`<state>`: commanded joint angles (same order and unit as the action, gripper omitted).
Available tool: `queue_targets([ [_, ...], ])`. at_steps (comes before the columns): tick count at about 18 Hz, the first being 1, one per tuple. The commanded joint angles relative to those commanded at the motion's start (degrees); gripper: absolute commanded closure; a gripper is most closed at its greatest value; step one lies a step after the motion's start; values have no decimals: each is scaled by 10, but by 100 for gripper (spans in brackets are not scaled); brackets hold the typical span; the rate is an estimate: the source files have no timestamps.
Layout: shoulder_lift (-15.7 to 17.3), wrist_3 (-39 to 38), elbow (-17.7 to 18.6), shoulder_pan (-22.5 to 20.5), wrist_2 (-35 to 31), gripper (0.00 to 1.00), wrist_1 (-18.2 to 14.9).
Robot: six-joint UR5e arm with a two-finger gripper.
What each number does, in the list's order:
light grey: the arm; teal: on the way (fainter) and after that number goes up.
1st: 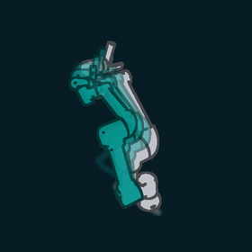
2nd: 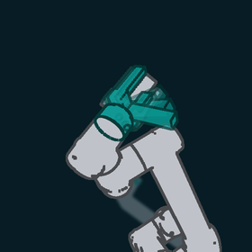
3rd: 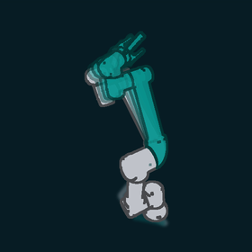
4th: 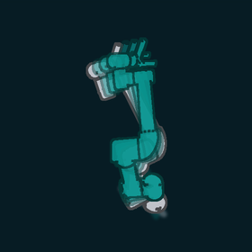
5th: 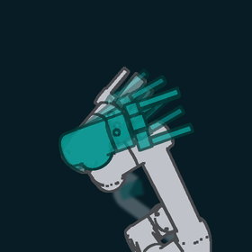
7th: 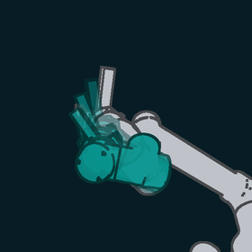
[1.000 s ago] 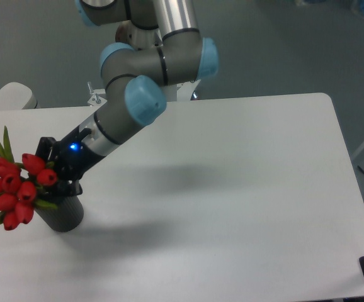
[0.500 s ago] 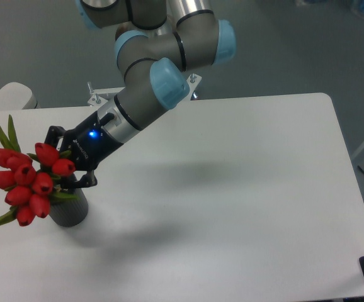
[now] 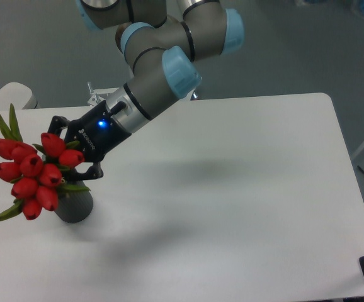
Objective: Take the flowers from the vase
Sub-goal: 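Lift the gripped tulips straight up out of the grey vase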
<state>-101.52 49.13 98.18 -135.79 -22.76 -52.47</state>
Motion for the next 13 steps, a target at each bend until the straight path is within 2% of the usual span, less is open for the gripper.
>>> queue_targets([
  [9,20,-25,-7,-29,24,100,-4],
  [13,21,-37,-22,-55,58,100,-5],
])
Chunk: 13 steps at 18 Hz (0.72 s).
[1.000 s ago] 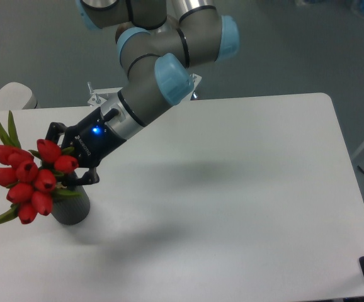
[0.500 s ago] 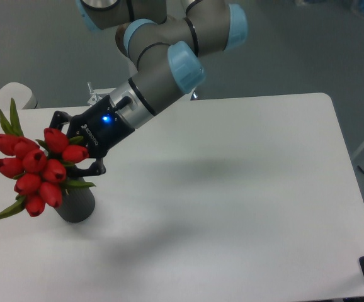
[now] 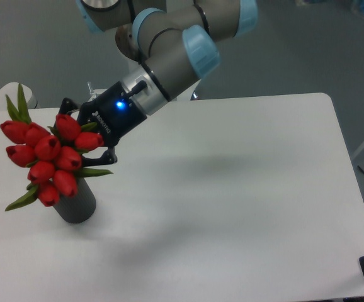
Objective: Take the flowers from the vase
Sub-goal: 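Lift the gripped tulips straight up out of the grey vase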
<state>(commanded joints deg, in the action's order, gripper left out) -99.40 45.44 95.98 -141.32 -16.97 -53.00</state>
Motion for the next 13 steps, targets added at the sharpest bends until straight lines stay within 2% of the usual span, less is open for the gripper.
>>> queue_targets([
  [8,0,8,-20,-48,8,100,8],
  [13,-8,56,-44,-71,-20,99,11],
])
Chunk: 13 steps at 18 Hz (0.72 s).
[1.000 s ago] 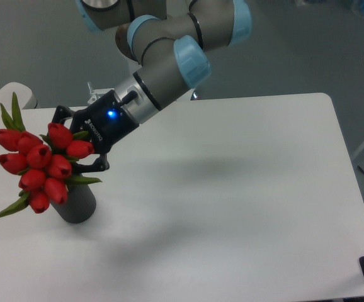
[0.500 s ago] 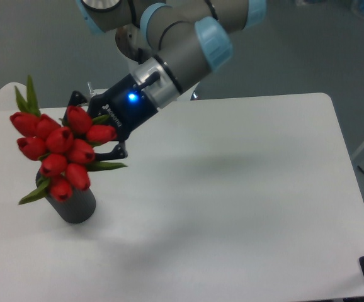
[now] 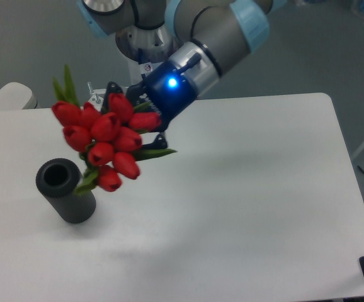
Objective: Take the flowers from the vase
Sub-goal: 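Lift the gripped tulips straight up out of the grey vase, then carry the tulip bunch away from the vase and hold it above the table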
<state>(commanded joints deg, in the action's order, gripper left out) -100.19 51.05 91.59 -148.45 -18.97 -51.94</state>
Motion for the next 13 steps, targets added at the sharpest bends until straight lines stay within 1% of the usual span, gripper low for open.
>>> queue_targets([
  [1,-1,14,-4,-2,-27,99,0],
  [3,-2,38,-13,-11,-102,100,-1],
  [4,-4,47,-17,-12,-126,100,-1],
  [5,-10,55,-23,-13,-143,100,-2],
  [8,-27,71,-36,-13,-165,100,-3],
  [9,-33,78,-42,-16,-184,100,-3],
  [11,-41,112,-48,-15,-255,100,-8],
  [13,-44,168,-47,-11,-325,100,-25],
])
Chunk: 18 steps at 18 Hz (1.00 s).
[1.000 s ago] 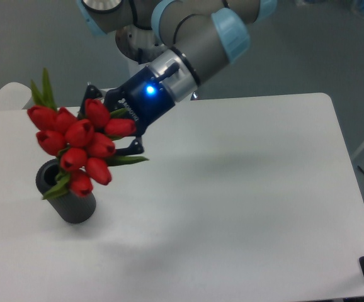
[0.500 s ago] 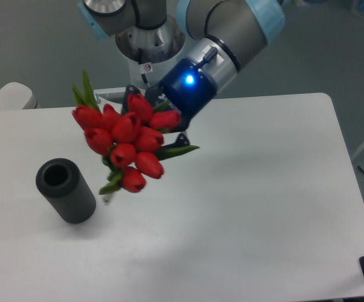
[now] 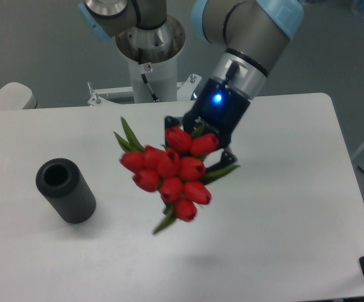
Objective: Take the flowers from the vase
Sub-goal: 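Carry the tulip bunch away from the vase and hold it above the table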
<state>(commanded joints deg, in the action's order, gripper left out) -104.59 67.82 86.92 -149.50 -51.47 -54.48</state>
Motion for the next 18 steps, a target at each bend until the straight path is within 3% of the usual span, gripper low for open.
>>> queue_targets([
  [4,-5,62,-3,4,-107,100,-60],
  [8,-43,62,1,11,-208,100,-65],
  [12,-68,59,-10,48,-312,100,-75],
  [18,-92,63,-23,62,-374,100,-85],
])
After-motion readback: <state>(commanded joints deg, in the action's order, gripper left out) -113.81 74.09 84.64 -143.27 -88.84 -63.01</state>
